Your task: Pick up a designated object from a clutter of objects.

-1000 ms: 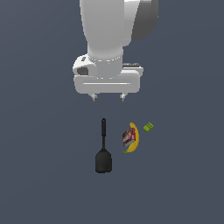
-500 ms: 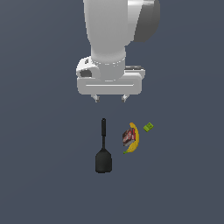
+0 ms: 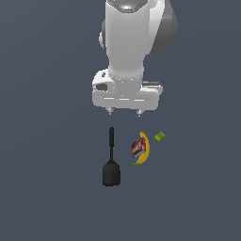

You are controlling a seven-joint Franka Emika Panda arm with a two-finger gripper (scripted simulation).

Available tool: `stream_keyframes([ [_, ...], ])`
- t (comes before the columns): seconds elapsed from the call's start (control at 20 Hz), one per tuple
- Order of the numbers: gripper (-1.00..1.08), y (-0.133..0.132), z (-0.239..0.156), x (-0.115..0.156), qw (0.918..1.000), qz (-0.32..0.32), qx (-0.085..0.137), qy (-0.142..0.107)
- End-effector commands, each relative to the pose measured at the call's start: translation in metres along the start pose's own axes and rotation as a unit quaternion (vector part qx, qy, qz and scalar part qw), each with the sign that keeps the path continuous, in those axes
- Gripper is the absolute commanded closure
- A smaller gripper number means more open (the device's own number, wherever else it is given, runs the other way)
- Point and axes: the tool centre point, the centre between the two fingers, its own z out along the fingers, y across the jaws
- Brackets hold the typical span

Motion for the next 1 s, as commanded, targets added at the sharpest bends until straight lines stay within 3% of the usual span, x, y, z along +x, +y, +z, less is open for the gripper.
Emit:
stream_keyframes([
  [0.0, -0.92, -0.008, 0.009, 0.000, 0.9999, 0.016, -0.002, 0.000],
  [0.45, -0.92, -0.045, 0.050, -0.003, 0.9961, 0.088, -0.008, 0.002],
  [0.95, -0.92, -0.086, 0.096, -0.013, 0.9858, 0.167, -0.012, 0.004],
])
